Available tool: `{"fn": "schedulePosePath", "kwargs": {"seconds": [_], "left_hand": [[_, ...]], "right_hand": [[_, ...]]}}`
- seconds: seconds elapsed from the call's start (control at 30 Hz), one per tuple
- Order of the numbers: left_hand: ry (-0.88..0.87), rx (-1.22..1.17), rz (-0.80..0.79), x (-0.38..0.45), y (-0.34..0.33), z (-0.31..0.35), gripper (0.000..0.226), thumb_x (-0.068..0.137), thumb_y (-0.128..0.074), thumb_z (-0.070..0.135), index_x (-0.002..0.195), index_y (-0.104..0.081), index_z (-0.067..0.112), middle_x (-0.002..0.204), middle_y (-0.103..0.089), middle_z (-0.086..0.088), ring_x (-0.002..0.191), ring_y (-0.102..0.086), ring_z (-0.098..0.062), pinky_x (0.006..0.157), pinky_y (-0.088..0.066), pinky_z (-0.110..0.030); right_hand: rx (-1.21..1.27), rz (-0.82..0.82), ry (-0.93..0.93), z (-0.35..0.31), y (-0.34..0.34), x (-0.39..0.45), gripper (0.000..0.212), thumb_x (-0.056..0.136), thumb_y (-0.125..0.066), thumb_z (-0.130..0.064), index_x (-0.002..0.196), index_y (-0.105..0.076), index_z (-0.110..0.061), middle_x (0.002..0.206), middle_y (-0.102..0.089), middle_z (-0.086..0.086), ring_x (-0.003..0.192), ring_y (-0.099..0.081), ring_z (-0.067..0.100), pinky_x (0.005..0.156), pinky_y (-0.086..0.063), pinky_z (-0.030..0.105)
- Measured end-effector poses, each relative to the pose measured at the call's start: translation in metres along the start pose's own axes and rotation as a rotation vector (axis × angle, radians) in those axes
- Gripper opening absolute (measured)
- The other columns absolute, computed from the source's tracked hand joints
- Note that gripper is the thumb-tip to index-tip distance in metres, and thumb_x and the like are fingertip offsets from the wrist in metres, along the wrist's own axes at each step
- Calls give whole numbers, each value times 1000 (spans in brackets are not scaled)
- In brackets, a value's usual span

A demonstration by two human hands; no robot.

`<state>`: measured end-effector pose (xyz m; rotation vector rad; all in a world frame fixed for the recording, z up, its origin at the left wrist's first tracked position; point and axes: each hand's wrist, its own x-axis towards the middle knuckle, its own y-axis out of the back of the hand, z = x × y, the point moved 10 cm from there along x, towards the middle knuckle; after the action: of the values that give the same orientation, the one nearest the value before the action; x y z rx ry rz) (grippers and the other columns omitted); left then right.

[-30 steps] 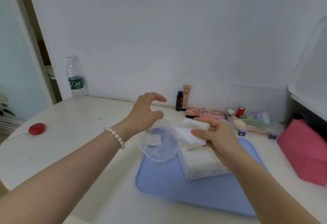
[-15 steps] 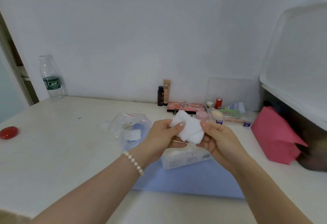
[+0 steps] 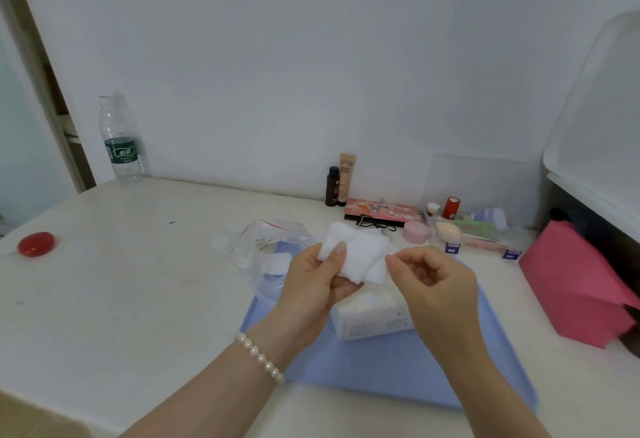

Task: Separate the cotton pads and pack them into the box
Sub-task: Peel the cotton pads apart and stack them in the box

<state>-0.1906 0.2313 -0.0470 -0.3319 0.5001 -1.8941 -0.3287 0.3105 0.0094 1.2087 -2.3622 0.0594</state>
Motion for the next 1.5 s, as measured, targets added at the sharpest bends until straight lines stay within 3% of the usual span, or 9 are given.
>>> {"fn": "schedulePosePath", "kwargs": {"seconds": [0.23, 0.4, 0.47, 0.6, 0.73, 0.8, 1.07, 1.33, 1.5], "left_hand": [[-53, -63, -23, -8, 2, -8, 27, 93, -50, 12, 113, -55, -6, 108, -66, -26, 97, -67, -33, 81, -57, -32], [33, -164, -103, -10, 1, -16, 12, 86, -55, 3, 85, -67, 2, 87, -71, -16, 80, -70, -23, 69, -56, -28], [80, -270, -155, -12, -1, -15, 18, 76, -54, 14, 70, -69, 5, 86, -69, -20, 83, -68, -30, 71, -57, -32], [168, -302, -98, -11, 6, -19, 53, 76, -59, 31, 115, -59, -5, 113, -65, -26, 93, -68, -33, 76, -58, -37], [189, -115, -84, -7, 13, -23, 29, 90, -50, 20, 107, -64, 1, 103, -70, -18, 84, -71, -24, 74, -59, -31], [198, 3, -96, -6, 14, -26, 26, 96, -43, 7, 108, -64, -2, 104, -70, -21, 85, -71, -26, 73, -59, -29], [225, 92, -69, -10, 18, -26, 29, 97, -39, 5, 101, -68, 3, 105, -70, -19, 93, -68, -25, 75, -58, -29], [258, -14, -45, -12, 22, -27, 43, 100, -33, 35, 105, -64, 6, 95, -73, -12, 85, -70, -22, 73, -57, -32], [209, 52, -68, -20, 29, -21, 25, 81, -59, 19, 98, -67, 3, 97, -72, -14, 83, -70, -18, 70, -58, -27]], "right_hand": [[-215, -42, -25, 0, -26, -2, 19, 69, -79, -20, 74, -61, -24, 69, -50, -6, 62, -43, 5, 57, -34, 9], [-453, 59, 572, -44, -38, -22, 12, 61, -66, 2, 68, -64, -9, 73, -58, 0, 75, -44, 11, 67, -37, 17], [-282, -23, 470, -36, -39, -21, 21, 65, -64, 7, 69, -61, -14, 73, -62, -8, 75, -52, 7, 68, -42, 16], [147, -289, -90, 1, -47, -8, 21, 83, -61, 5, 78, -51, -14, 57, -61, -3, 51, -51, 8, 49, -40, 17], [383, -466, -343, 19, -54, -3, 14, 82, -59, 3, 89, -54, -8, 65, -69, 6, 58, -64, 19, 54, -52, 21], [362, -490, -371, 26, -54, -2, 20, 74, -70, -3, 89, -57, -5, 73, -71, 11, 64, -67, 26, 62, -55, 29], [193, -447, -312, 28, -52, -2, 9, 79, -65, 4, 83, -58, -1, 57, -62, 14, 36, -52, 17, 40, -35, 18], [179, -391, -283, 23, -53, -4, 17, 80, -62, 10, 84, -56, -5, 54, -55, 13, 33, -51, 18, 38, -35, 19], [132, -407, -219, 19, -65, -11, 20, 77, -64, 11, 81, -57, -7, 52, -53, 10, 34, -46, 18, 37, -36, 20]]}}
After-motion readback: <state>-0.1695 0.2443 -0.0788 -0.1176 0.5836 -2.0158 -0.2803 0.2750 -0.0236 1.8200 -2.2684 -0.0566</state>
